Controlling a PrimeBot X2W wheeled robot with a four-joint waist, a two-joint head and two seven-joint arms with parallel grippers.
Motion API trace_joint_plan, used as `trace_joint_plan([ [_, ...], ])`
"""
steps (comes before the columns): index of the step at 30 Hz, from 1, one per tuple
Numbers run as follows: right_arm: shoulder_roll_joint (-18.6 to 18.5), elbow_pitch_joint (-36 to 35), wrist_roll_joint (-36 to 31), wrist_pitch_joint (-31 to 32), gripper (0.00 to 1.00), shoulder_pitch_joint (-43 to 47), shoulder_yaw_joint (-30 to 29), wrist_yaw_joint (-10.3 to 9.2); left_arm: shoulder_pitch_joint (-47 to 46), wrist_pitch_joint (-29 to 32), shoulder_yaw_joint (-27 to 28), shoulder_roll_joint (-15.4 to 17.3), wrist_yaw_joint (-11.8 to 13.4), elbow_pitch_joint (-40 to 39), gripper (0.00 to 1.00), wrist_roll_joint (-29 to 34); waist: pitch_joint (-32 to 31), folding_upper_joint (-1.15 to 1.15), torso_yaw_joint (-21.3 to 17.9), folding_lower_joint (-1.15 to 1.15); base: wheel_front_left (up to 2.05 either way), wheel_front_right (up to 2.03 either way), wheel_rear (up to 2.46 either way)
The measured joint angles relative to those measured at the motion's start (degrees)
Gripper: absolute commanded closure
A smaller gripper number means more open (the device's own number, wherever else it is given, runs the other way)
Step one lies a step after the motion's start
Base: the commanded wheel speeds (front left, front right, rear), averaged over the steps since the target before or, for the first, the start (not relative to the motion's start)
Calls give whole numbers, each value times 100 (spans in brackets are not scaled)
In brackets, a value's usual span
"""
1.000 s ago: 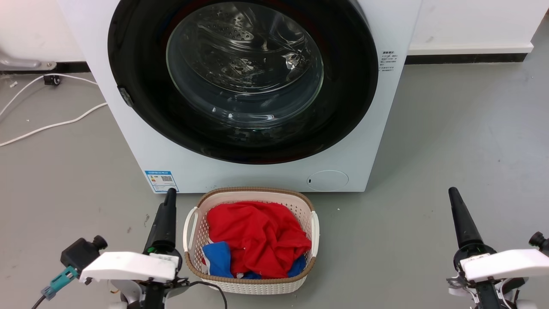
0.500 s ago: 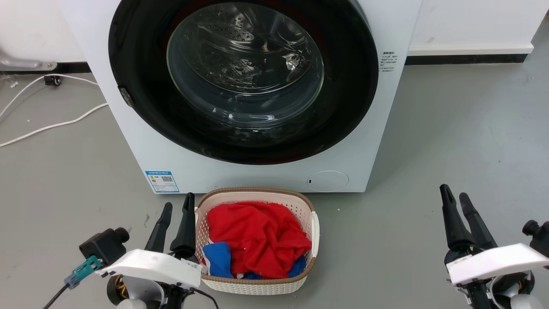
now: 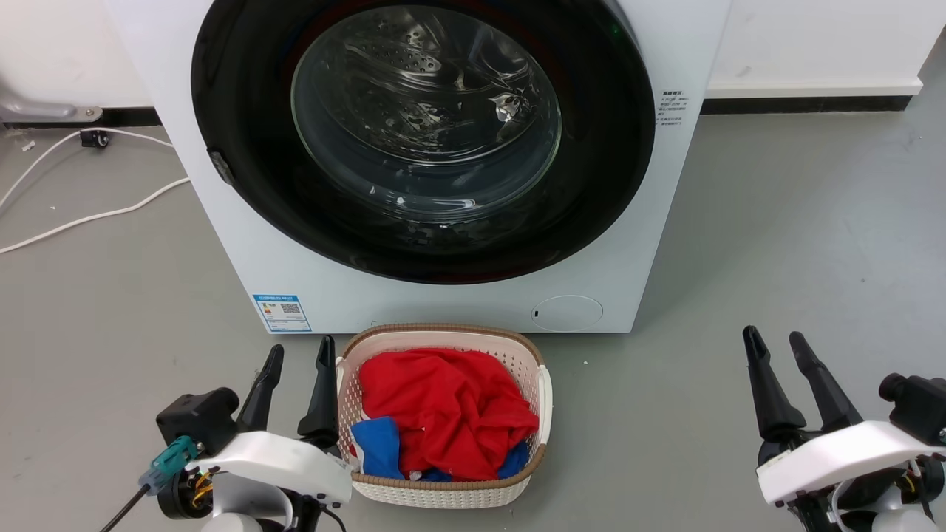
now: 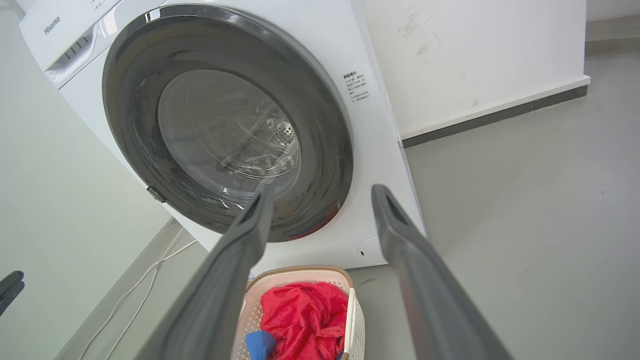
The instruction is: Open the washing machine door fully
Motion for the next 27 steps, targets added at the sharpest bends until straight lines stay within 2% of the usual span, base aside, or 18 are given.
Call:
trace_joint_plan([
  [14, -8, -157, -858, 116, 0, 110, 5, 0, -1, -207, -253, 171, 245, -59, 0, 745, -20, 0, 32, 0, 0, 0, 0],
  [27, 11, -248, -1530, 151, 0, 180, 0, 1, -1, -371, -377, 212, 350, -43, 0, 1287, -31, 0, 59, 0, 0, 0, 0],
])
